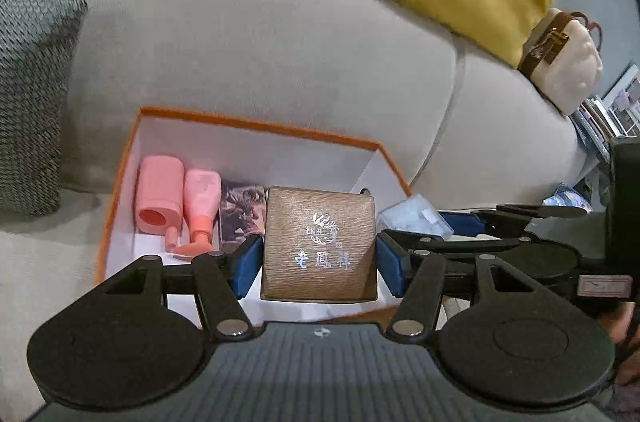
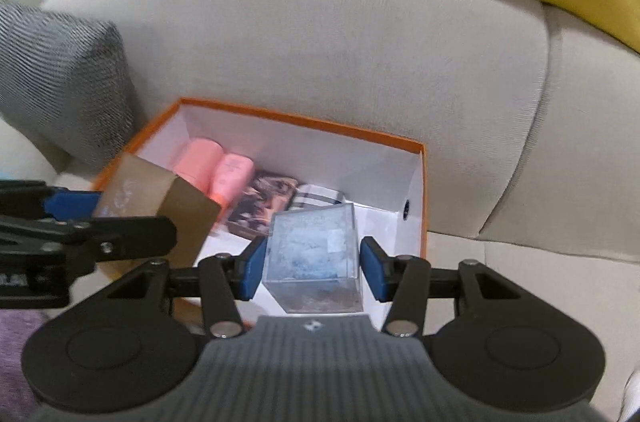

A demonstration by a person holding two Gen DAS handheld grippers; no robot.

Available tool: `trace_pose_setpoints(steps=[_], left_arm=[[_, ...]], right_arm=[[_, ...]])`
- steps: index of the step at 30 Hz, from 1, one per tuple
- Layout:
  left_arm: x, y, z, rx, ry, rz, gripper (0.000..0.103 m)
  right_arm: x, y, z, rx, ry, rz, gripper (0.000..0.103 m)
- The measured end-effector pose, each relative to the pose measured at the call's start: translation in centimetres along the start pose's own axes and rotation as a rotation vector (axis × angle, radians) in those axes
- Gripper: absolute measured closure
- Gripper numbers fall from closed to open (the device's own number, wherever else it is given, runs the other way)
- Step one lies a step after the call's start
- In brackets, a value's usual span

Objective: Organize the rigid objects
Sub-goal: 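Carry the brown gift box and clear cube into the orange shoebox, then open the right gripper to drop the cube while left lowers the gift box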

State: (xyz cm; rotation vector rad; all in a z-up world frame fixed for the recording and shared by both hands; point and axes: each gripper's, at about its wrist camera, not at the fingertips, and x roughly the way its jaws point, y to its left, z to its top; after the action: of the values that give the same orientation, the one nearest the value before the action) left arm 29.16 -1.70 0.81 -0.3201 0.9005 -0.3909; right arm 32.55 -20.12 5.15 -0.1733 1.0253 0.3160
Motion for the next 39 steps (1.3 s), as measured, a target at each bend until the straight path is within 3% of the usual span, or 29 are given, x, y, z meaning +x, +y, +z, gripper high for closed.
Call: trace_pose_setpoints(steps=[8,16,25,32,35,39], left_arm=[[4.2,2.9,1.6,-0.041,0.065,0.021,0.034],[6.3,3.0,2.4,-0.023,0.08,0.026,0.034],[7.4,3.7,2.7,-0.016,0.092,0.033,0.034],[7.8,3.6,3.2,-0.015,0.101,0.027,0.034],[7.9,3.6,3.3,-0.016,0.103,0.023,0.034],[7.9,3.7,3.3,-0.026,0.105,0.026,0.034]], right_arm=[[7.2,-1.6,1.7,-0.013,0.114,-0.058,0.051],[12.3,-1.8,3.1,0.005,0.142,-0.083,0.051],[15.7,-0.8,4.8,-0.03,0.156,-0.159,0.05],[14.7,-1.4,4.9,-0.071,0.163,-0.127,0.05],[13.5,-1.6,4.6,-0.113,0.169,-0.104,0.053],[12.6,-1.4,3.6,-0.223,0.202,-0.085,0.081]])
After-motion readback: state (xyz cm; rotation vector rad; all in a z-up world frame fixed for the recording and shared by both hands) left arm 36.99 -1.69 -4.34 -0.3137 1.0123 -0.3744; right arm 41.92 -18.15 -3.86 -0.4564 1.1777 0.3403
